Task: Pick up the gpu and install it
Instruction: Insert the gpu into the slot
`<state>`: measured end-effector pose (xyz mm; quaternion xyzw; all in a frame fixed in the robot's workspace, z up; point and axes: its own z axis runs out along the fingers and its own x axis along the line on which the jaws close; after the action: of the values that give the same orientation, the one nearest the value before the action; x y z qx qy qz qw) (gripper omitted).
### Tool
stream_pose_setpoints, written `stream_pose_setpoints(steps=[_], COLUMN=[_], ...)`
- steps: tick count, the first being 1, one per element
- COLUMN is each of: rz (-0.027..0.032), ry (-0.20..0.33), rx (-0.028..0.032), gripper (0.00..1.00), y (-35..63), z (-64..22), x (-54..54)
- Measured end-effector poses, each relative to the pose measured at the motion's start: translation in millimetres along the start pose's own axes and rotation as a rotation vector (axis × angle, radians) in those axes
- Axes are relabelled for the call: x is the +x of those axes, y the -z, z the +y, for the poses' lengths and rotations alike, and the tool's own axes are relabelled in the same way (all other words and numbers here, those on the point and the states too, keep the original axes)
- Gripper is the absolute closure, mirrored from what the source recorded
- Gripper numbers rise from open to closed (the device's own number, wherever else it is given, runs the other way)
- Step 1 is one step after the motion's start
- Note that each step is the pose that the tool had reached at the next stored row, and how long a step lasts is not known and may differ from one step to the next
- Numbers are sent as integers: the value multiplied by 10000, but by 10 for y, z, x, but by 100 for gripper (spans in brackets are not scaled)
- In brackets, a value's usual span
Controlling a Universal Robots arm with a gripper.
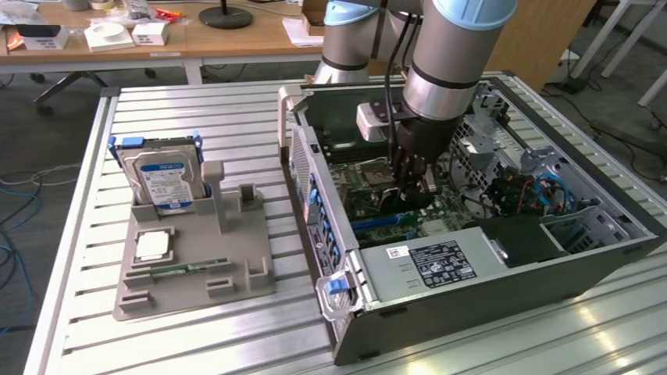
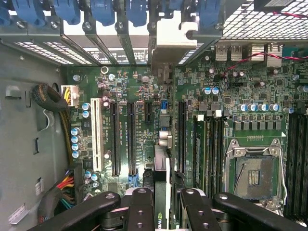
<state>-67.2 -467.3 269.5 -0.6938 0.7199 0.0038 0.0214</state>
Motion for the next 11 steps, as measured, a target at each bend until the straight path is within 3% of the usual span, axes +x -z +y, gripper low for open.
stream_pose_setpoints(steps=[11], rz=[-3], ry=[0], rx=[1], gripper=[74], y=[-23], z=[0], x=[1])
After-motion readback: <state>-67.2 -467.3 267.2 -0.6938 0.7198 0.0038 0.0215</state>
